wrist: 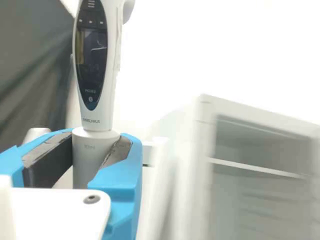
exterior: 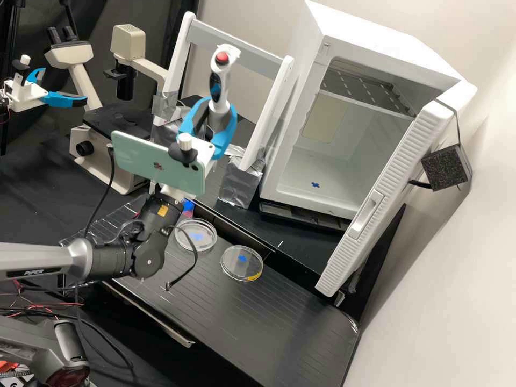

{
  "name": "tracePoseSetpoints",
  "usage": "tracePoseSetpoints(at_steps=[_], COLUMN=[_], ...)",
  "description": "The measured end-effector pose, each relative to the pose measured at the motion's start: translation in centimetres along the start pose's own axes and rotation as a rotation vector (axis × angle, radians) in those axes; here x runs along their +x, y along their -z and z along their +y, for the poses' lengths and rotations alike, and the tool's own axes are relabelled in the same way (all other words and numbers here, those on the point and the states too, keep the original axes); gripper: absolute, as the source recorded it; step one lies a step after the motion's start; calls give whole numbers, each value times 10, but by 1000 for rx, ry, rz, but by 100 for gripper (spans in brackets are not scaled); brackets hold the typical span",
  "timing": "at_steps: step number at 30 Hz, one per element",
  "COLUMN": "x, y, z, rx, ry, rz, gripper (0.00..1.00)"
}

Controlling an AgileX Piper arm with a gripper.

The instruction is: Use the pipette

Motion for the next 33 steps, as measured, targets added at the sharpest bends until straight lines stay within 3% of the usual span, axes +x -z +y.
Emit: tracePoseSetpoints(at_steps=[6, 13, 19, 27, 33], x=[32, 62, 86, 112, 134], y=[20, 19, 11, 12, 25], z=[-17, -30, -30, -21, -20], rx=[12, 32, 16, -3, 5], ry=[181, 277, 302, 287, 293], rz=[-7, -93, -190, -231, -226], gripper=[0, 0, 0, 0, 0])
